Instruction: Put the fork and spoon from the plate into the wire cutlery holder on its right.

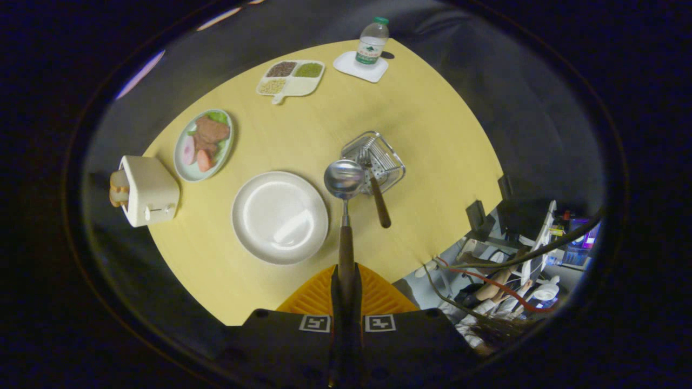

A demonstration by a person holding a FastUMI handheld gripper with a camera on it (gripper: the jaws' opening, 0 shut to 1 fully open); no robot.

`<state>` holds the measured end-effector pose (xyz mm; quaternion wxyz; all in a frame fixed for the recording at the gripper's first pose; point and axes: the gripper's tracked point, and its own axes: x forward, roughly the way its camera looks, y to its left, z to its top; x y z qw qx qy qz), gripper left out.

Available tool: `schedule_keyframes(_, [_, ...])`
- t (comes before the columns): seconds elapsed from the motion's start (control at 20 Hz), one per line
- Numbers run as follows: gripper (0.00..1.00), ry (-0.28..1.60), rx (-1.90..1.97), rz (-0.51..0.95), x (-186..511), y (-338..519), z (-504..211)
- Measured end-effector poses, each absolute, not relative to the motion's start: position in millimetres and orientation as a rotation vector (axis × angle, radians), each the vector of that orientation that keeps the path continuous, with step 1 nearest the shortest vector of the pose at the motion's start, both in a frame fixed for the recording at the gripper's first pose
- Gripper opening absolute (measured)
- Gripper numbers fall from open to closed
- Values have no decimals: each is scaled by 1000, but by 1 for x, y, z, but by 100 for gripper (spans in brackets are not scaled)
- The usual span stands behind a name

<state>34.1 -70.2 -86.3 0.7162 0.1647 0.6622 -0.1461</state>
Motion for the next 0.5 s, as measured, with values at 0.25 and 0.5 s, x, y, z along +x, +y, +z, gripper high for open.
schedule_keyframes(0.25, [9,1531,420,-334,52,-96,-116])
schedule_keyframes(0.5, [9,1613,411,-271,64,-98,-137])
